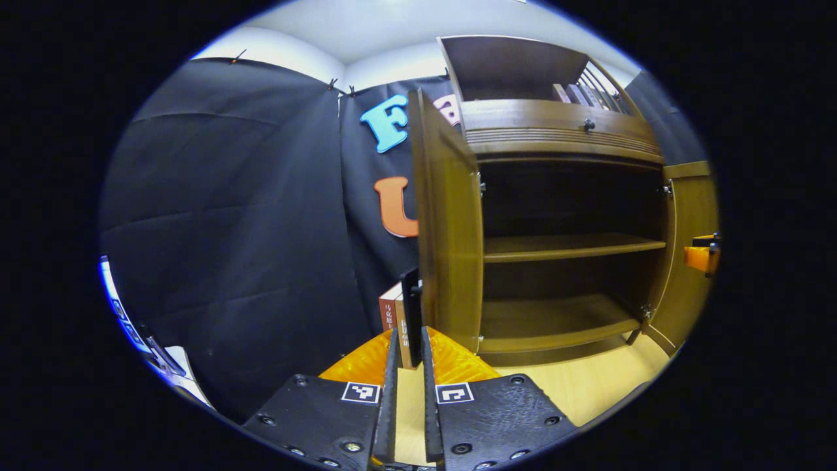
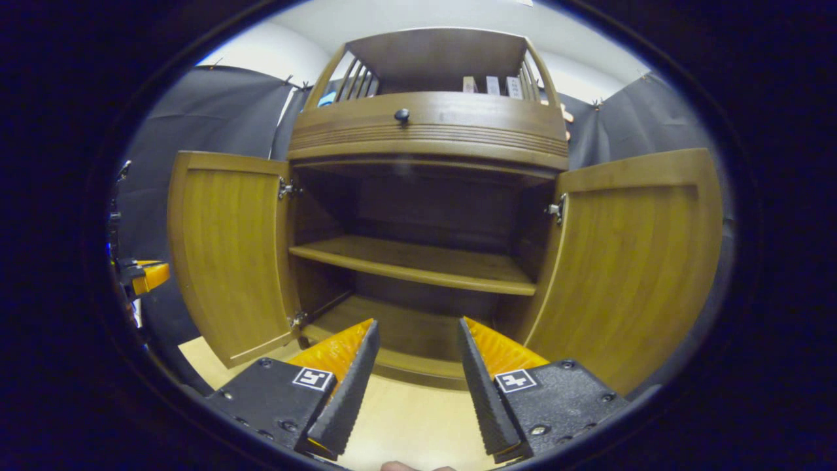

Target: Open the right door of the double-door shoe cabinet with the right hand, and open the left door with the left hand.

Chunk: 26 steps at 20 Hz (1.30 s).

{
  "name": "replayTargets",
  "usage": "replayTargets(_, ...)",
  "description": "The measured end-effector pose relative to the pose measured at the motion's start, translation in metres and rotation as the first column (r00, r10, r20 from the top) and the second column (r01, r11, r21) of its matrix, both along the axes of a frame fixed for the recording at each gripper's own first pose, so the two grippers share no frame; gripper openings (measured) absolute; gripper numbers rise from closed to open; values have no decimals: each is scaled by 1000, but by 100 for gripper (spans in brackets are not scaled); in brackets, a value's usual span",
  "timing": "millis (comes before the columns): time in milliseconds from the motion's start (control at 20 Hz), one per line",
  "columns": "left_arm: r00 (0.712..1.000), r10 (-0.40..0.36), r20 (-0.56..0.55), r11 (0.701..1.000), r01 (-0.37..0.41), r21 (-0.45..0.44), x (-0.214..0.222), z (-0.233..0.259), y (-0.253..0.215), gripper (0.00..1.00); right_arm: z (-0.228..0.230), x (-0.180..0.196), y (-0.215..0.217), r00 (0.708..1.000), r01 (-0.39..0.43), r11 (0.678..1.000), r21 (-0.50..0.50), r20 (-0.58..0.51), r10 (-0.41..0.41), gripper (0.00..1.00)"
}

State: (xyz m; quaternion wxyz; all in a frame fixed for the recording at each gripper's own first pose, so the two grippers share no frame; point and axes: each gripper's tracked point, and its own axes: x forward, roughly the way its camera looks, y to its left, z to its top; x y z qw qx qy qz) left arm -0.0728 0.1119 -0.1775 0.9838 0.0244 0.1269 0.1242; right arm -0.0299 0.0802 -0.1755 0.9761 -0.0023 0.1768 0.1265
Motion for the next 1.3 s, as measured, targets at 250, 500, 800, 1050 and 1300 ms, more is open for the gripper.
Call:
replayTargets(250, 992, -91, 83, 995, 93, -22, 14, 42, -43, 17, 43, 5, -15, 996, 21, 999, 27, 81, -24, 85)
replayTargets(500, 983, -159, 89, 986, 162, -38, 26, 55, -85, 41, 70, -1, -30, 990, 31, 999, 5, 136, -32, 89)
replayTargets(800, 966, -239, 99, 963, 249, -102, 41, 68, -135, 79, 83, -10, -48, 987, 66, 998, -18, 148, -63, 92)
replayTargets(1050, 945, -284, 161, 952, 298, -75, 53, 94, -164, 92, 90, -18, -69, 982, 123, 992, -28, 146, -118, 92)
replayTargets(1300, 936, -306, 176, 943, 323, -77, 65, 111, -183, 100, 105, -24, -84, 974, 153, 988, -17, 173, -148, 93)
